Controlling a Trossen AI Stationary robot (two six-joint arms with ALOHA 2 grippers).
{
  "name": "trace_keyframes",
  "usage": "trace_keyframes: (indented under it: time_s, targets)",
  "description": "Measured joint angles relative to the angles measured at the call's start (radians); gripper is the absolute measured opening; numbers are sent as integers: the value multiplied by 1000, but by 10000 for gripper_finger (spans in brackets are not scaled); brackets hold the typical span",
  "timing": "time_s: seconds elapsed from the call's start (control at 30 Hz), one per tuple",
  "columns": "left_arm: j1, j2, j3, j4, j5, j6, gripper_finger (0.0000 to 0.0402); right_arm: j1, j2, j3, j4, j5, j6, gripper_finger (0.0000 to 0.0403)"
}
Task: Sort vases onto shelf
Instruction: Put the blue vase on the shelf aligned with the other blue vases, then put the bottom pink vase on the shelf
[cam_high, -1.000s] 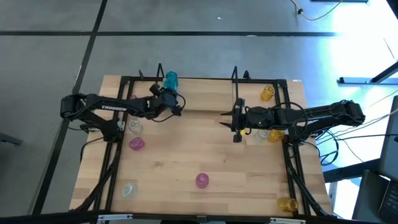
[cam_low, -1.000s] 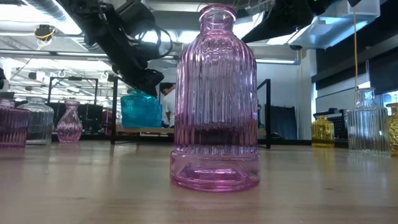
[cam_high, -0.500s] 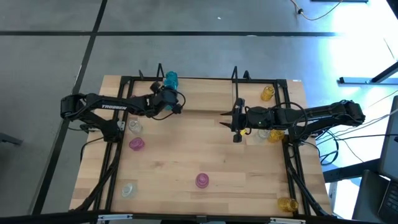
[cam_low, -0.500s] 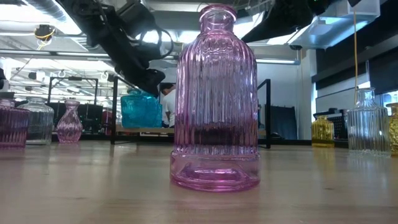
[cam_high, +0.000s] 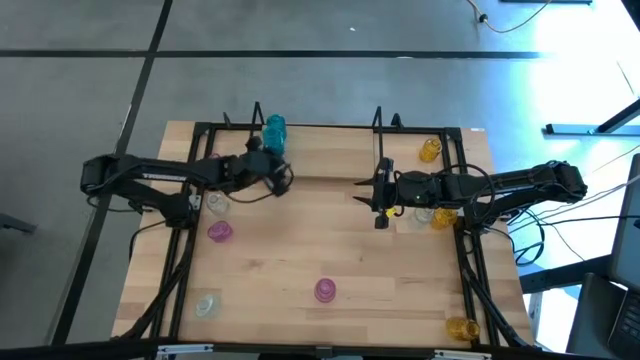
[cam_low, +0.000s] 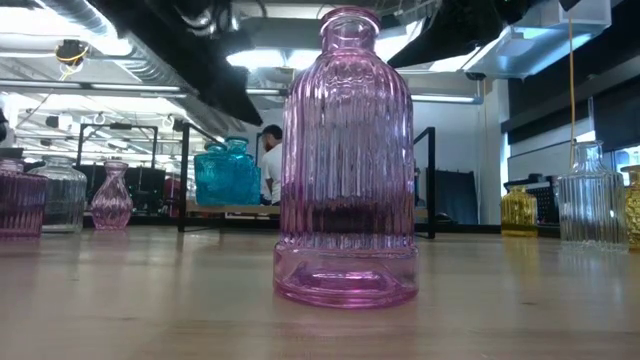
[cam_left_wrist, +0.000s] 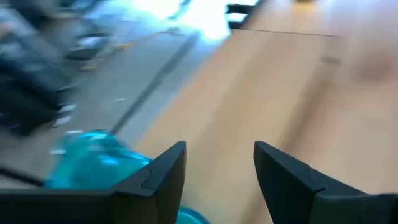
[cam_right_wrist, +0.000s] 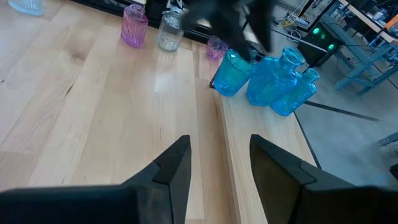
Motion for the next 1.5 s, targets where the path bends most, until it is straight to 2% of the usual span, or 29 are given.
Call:
trace_keyframes:
  time_s: [0.13, 0.2, 0.3, 0.4, 0.63, 1.03, 1.17, 1.5]
  targets:
    - [-54, -62, 0, -171, 186, -41, 183, 0, 0, 0, 0, 0, 0, 147]
    - [-68, -70, 1, -257, 237, -92, 183, 0, 0, 0, 0, -1, 9, 147]
    - [-73, -62, 0, -379, 237, -161, 183, 0, 0, 0, 0, -1, 16, 147]
    - [-61, -28, -1, -439, 191, -196, 183, 0, 0, 0, 0, -1, 17, 147]
    - [-10, 39, -1, -436, 87, -200, 183, 0, 0, 0, -1, -2, 17, 147]
    - [15, 47, -1, -394, -3, -190, 183, 0, 0, 0, -1, -2, 16, 147]
    - [-2, 37, -1, -385, 57, -179, 183, 0, 0, 0, -1, -2, 16, 147]
    - [-91, 19, -1, -205, 260, -61, 183, 0, 0, 0, -1, -3, 16, 147]
